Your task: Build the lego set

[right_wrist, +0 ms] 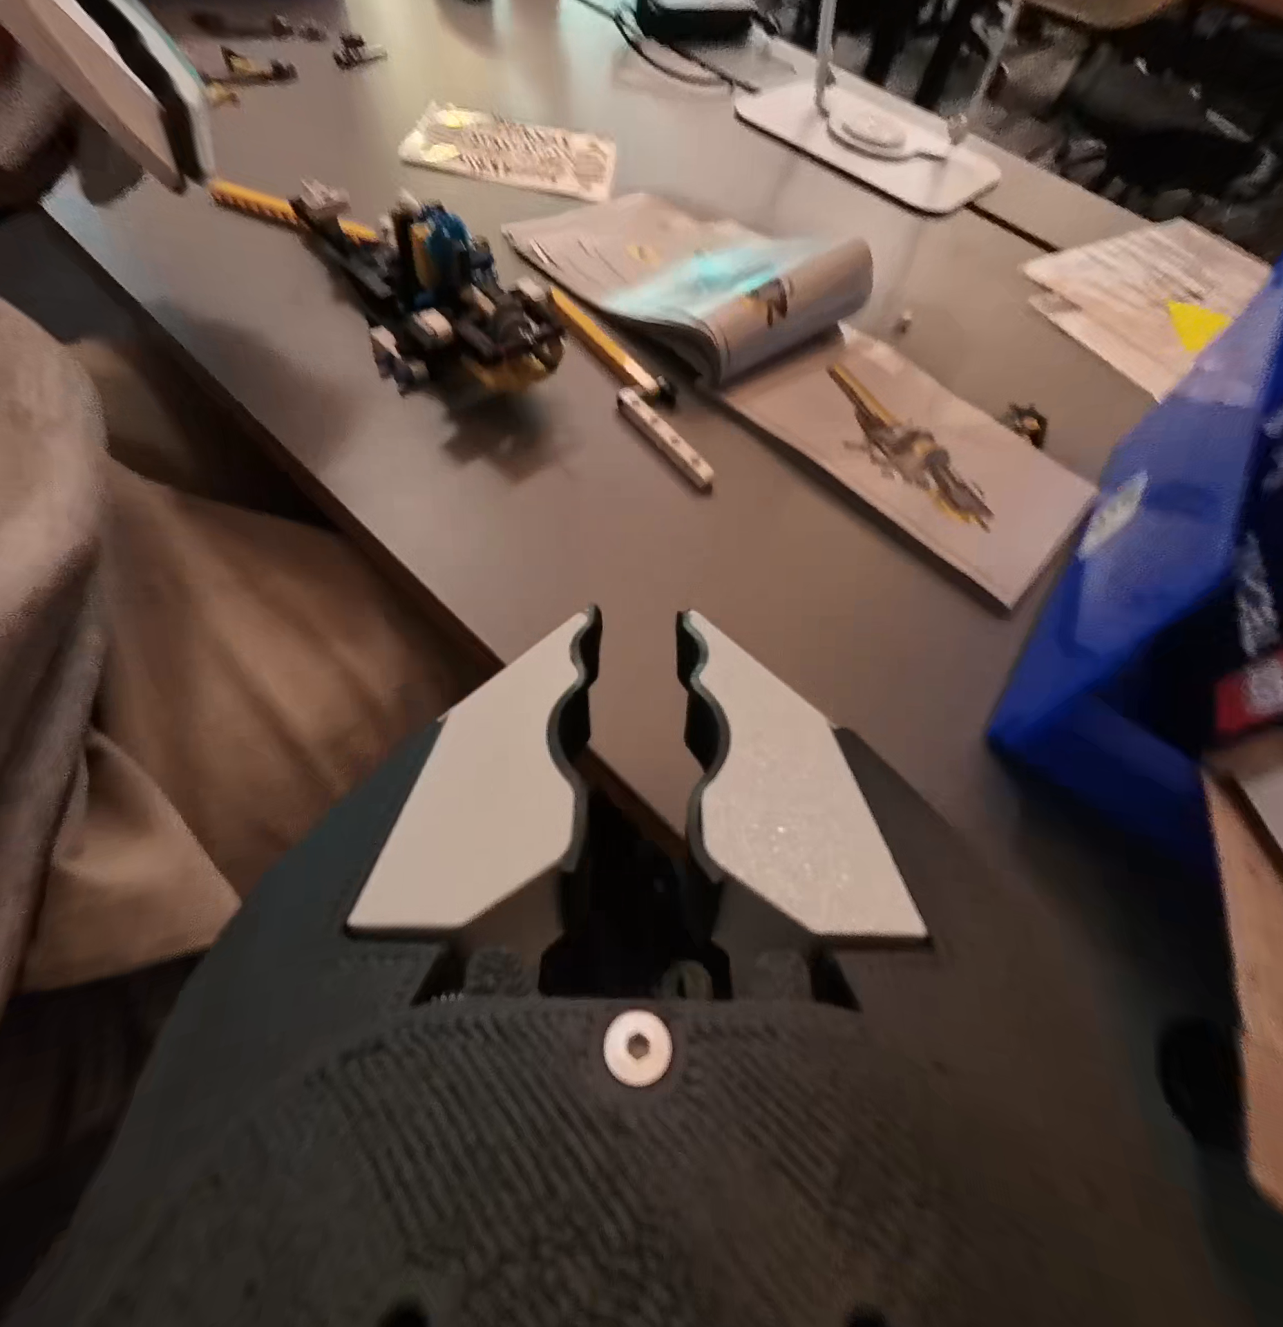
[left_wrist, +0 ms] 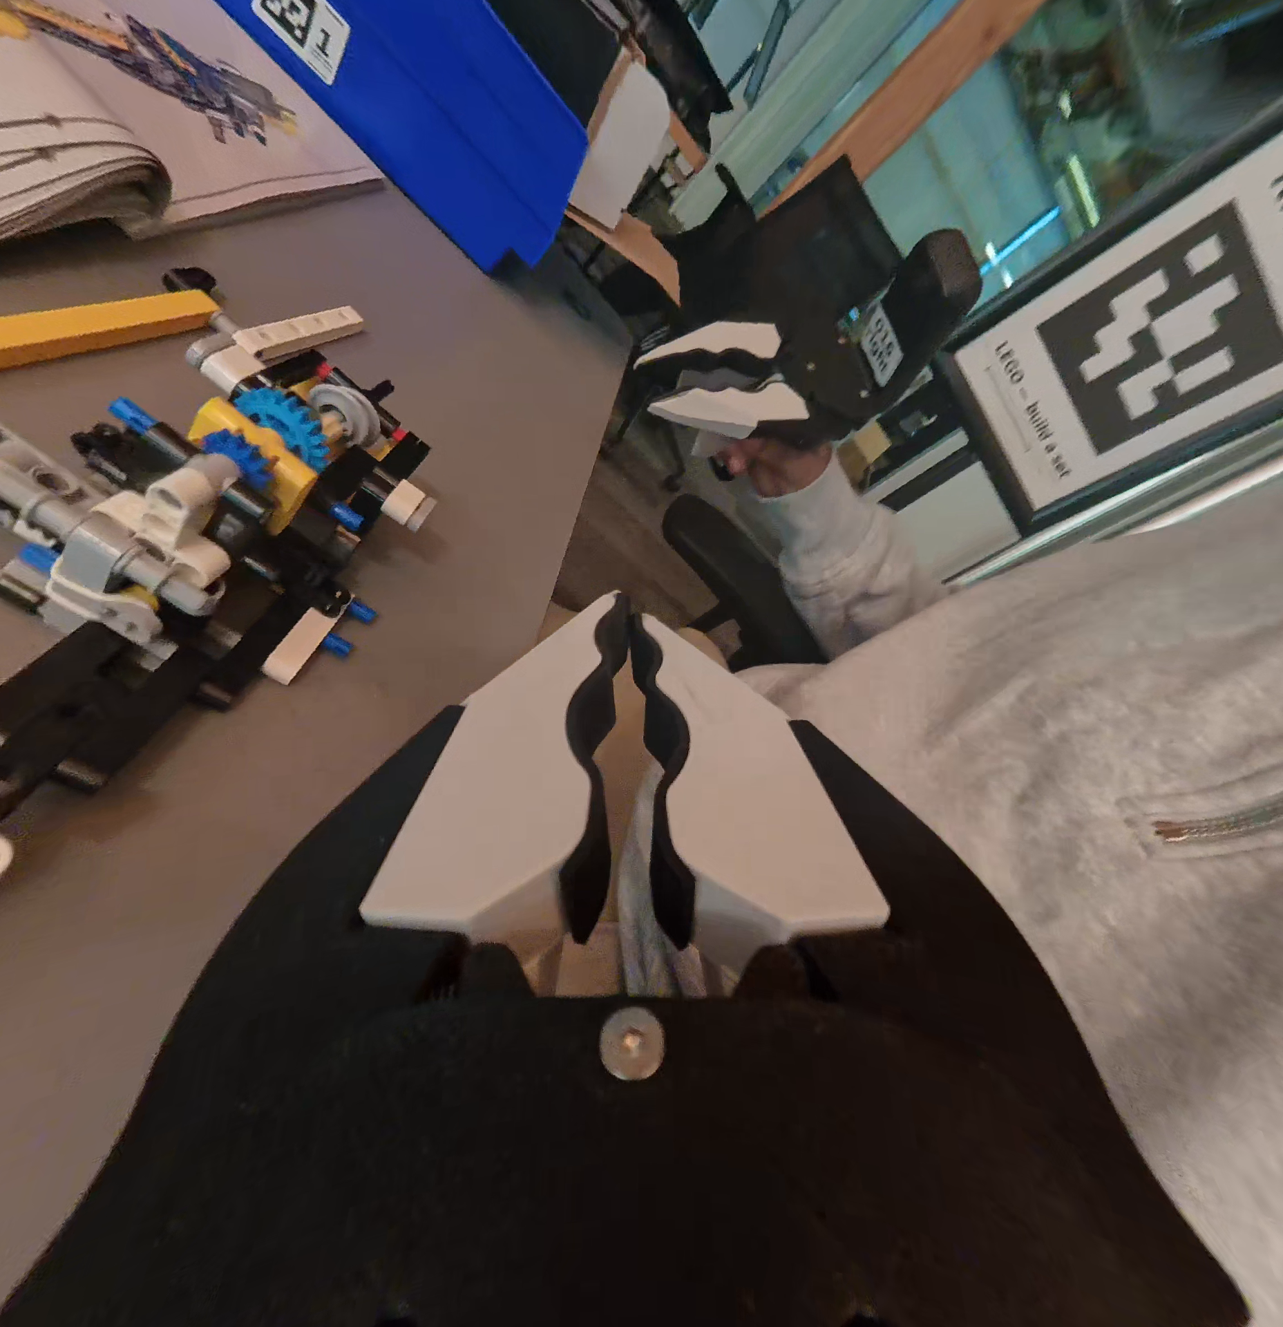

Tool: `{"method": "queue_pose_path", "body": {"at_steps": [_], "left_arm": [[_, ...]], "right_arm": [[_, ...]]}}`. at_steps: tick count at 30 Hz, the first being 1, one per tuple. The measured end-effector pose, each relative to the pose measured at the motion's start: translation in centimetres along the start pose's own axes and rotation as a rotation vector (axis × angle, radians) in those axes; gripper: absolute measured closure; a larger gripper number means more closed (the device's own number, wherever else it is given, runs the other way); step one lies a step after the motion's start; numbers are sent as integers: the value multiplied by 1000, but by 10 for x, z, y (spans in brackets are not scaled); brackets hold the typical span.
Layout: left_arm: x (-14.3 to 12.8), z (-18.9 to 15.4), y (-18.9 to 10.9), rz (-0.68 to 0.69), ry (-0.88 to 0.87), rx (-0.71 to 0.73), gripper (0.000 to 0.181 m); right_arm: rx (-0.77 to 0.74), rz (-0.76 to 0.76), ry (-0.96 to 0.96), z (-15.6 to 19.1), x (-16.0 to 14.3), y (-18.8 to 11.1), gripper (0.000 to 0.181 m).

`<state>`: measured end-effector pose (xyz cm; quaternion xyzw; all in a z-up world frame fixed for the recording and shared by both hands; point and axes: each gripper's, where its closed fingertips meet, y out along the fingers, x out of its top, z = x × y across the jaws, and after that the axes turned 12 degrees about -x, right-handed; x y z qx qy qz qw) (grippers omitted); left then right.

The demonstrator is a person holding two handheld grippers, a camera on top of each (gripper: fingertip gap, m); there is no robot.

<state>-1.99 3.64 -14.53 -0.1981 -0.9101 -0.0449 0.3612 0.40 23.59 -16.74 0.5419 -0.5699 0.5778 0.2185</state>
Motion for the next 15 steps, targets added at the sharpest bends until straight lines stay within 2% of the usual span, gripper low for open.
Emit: {"method": "queue_pose_path", "body": {"at_steps": [1,5,8,15], "left_arm": [[-1,0,4,15,23,1,181],[5,-5,20,19,85,-24,181],[7,-4,32,48,118,9,181],[2,-11,58,171,227,110,181]], "right_arm": [[-39,23,-7,-7,-8,-8,162],[-218,-5,35,-45,-17,-42,163],[-304,-51,96,-69,-14,-58,155],[-417,-60,88,-80,-13,-78,146]]}}
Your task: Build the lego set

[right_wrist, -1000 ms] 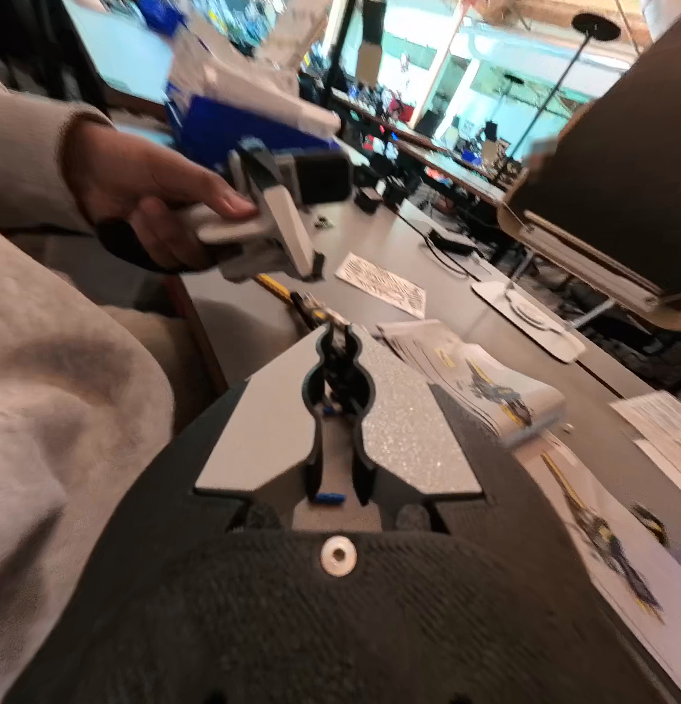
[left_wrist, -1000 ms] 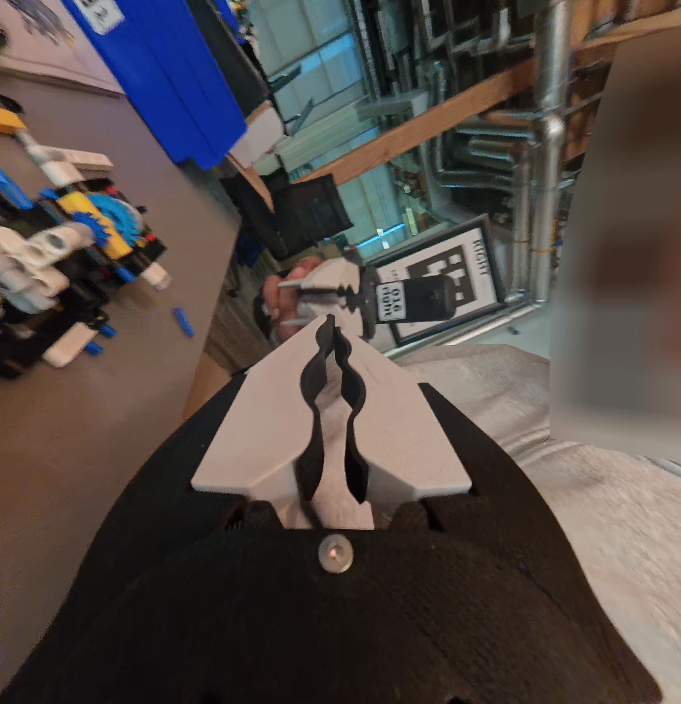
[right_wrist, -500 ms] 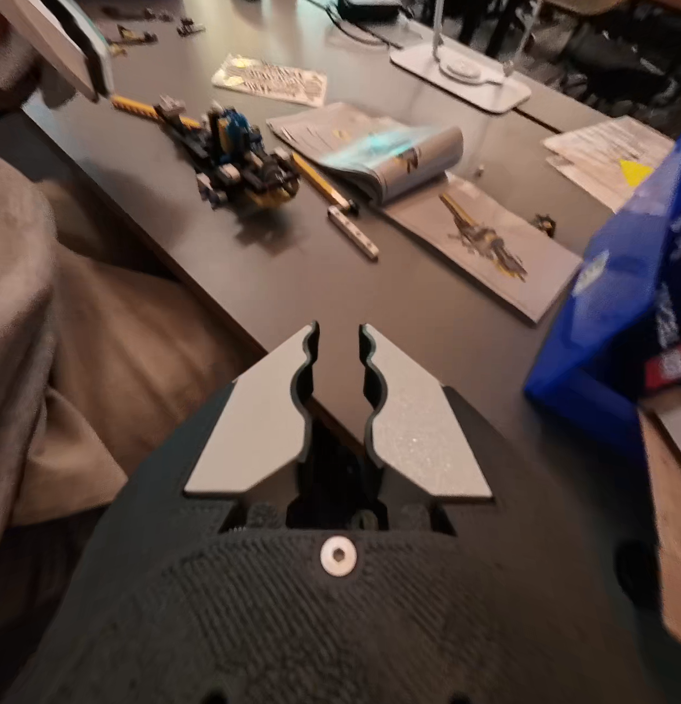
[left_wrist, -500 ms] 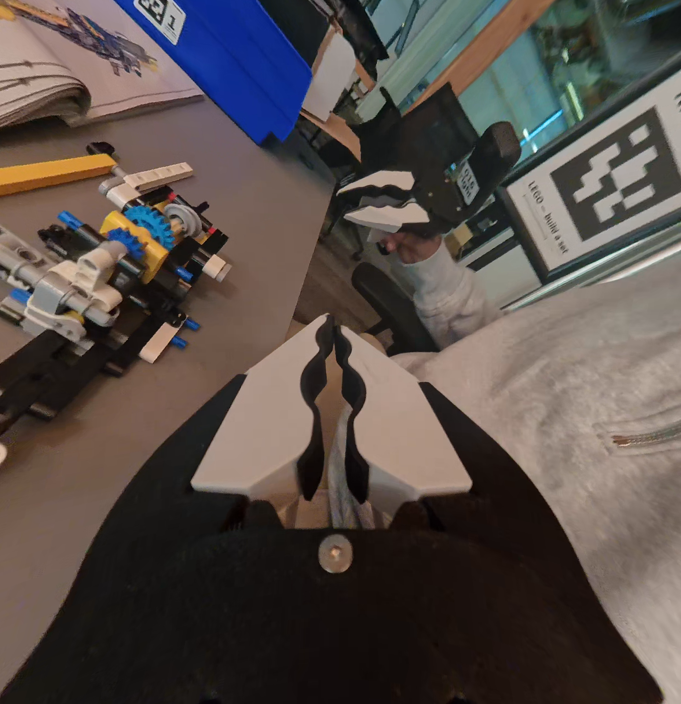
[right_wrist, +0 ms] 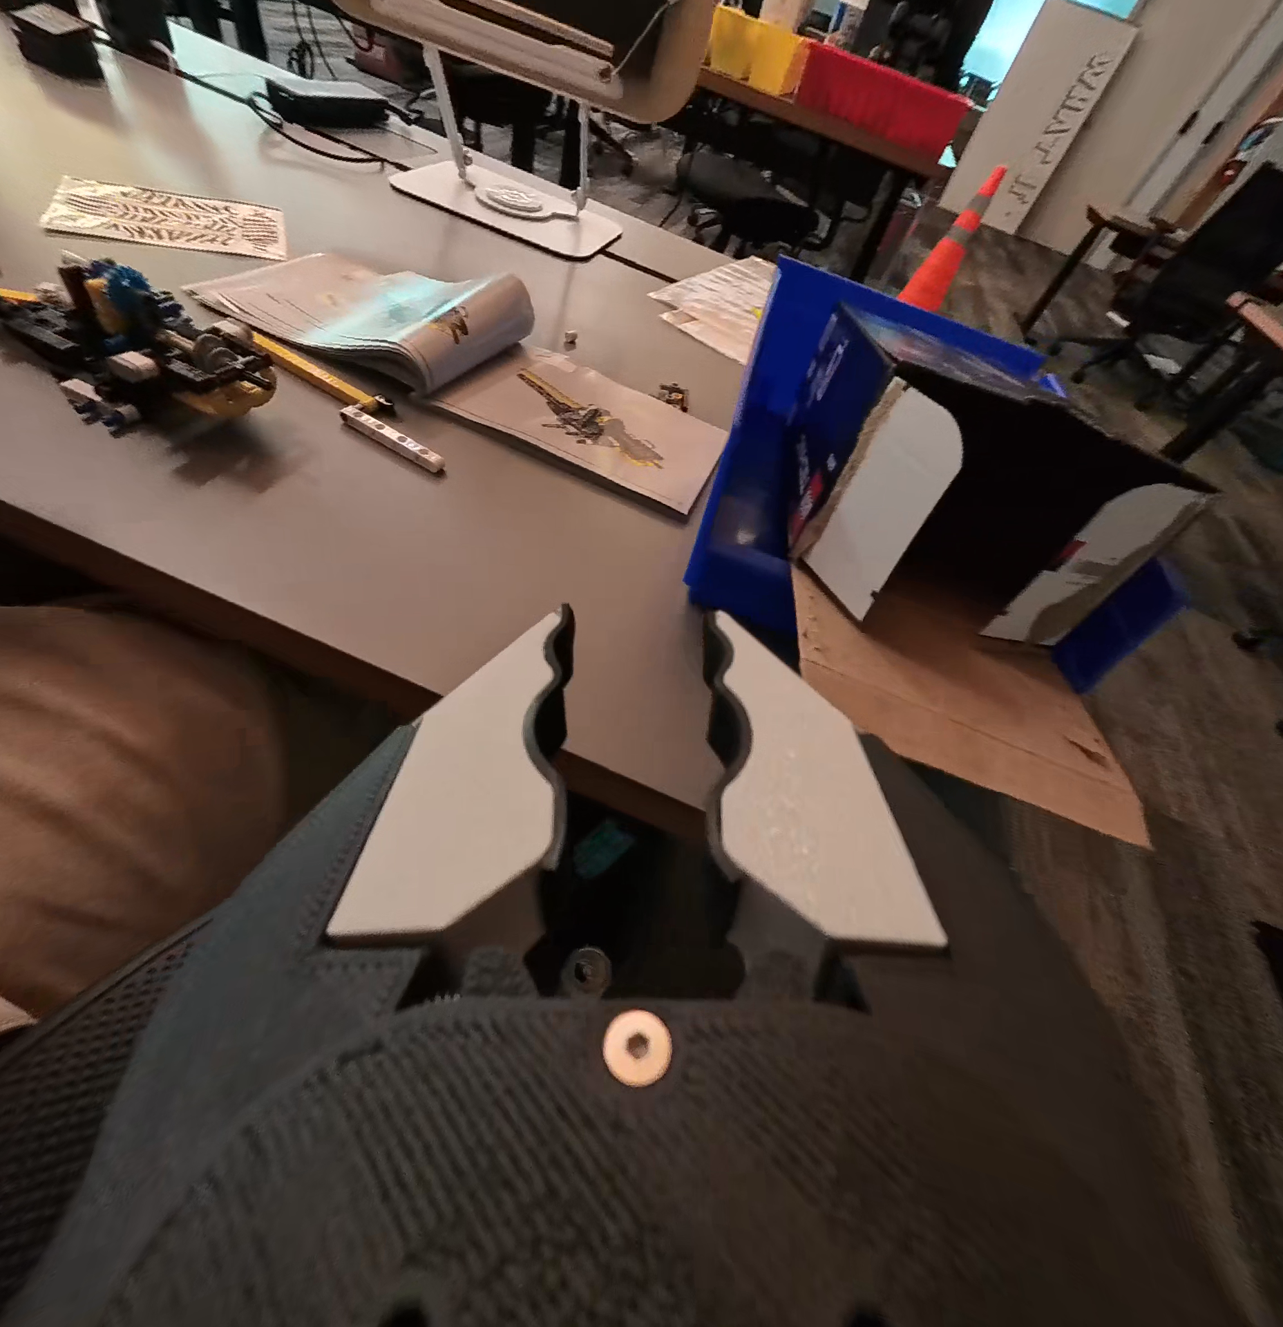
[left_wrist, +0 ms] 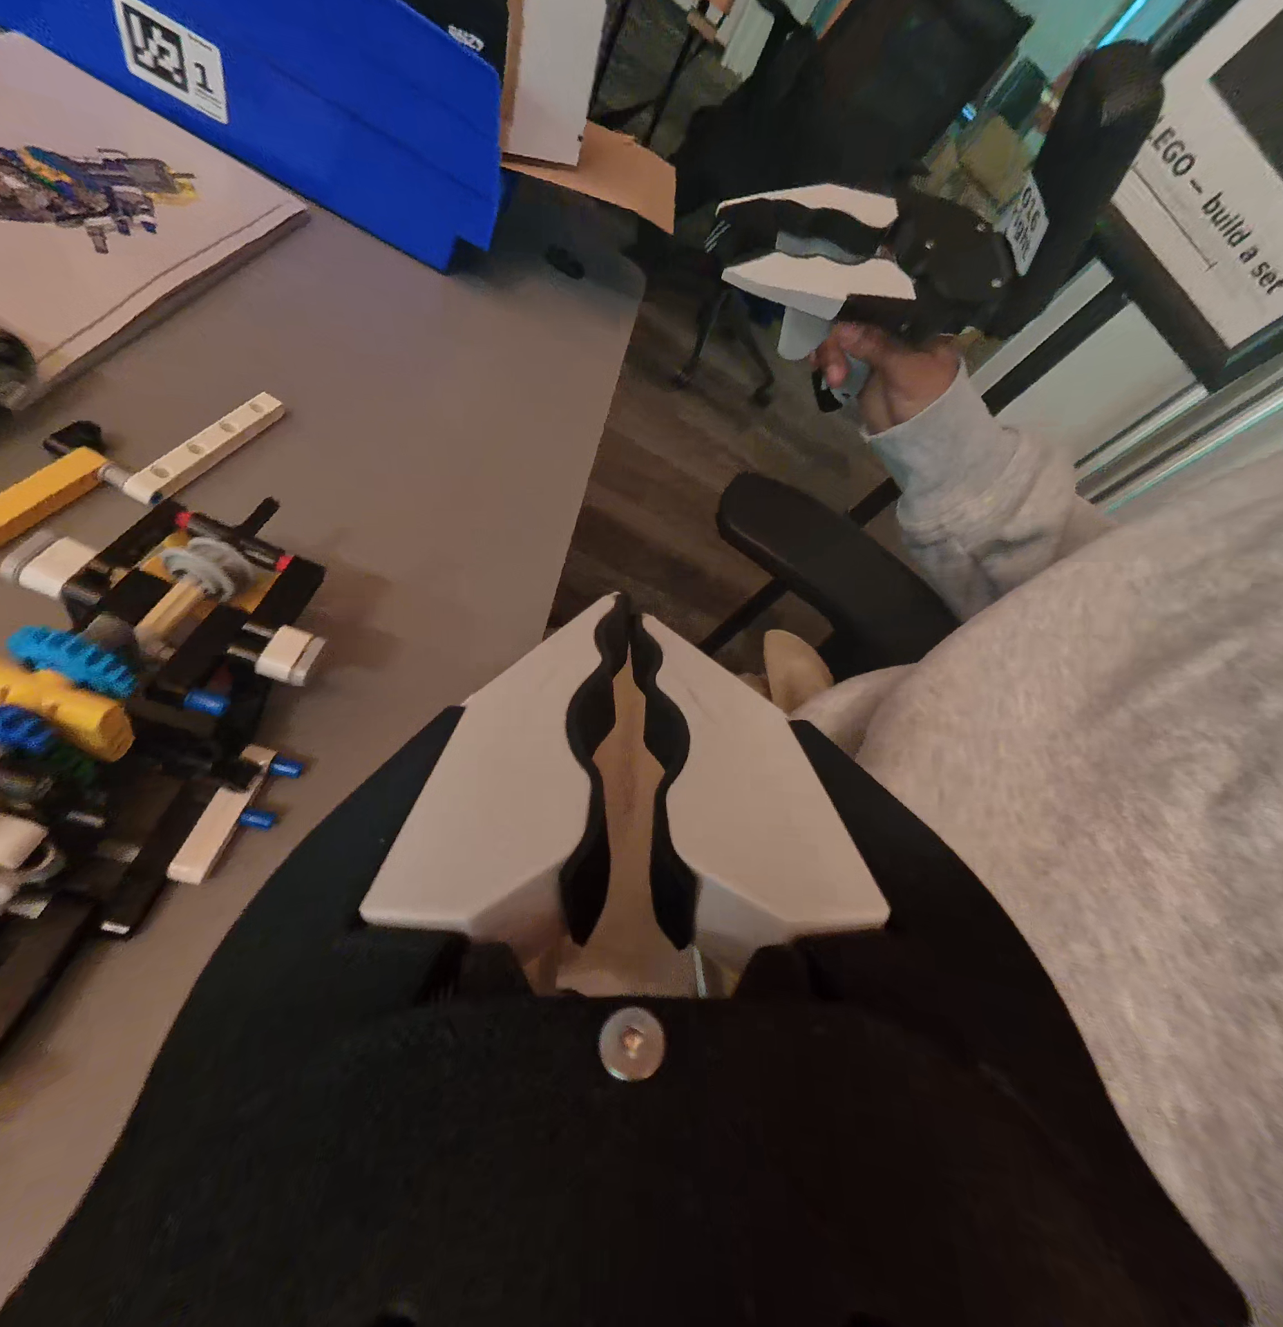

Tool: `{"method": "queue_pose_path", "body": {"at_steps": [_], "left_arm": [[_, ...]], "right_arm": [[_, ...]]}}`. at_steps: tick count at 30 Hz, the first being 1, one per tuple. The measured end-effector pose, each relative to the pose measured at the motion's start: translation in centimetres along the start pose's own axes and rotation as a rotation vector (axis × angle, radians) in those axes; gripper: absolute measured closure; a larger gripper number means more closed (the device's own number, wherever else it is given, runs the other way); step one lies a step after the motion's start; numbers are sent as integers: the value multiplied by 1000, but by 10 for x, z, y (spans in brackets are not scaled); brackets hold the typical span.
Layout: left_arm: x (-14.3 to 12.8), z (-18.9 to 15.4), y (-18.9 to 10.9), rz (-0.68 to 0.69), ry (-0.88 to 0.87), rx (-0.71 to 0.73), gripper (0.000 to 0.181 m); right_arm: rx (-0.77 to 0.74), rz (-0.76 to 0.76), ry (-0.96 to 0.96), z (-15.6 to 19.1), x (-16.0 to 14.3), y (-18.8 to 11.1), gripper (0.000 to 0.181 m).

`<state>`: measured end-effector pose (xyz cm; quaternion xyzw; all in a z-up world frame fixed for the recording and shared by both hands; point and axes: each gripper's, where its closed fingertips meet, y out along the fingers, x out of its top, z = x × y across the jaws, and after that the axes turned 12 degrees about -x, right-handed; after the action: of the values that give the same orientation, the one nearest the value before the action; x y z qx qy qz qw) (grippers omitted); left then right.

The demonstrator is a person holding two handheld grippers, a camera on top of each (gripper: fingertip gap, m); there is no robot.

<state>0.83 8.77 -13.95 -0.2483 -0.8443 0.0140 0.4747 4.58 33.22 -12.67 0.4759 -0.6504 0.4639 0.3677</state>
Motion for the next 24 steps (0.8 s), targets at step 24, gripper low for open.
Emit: {"method": "queue_pose_path", "body": {"at_steps": [24], "left_arm": [[-105,-153,33,-81,-39,128,181]], "right_arm": [[-166,-93,205,8,-26,-135,131]]}}
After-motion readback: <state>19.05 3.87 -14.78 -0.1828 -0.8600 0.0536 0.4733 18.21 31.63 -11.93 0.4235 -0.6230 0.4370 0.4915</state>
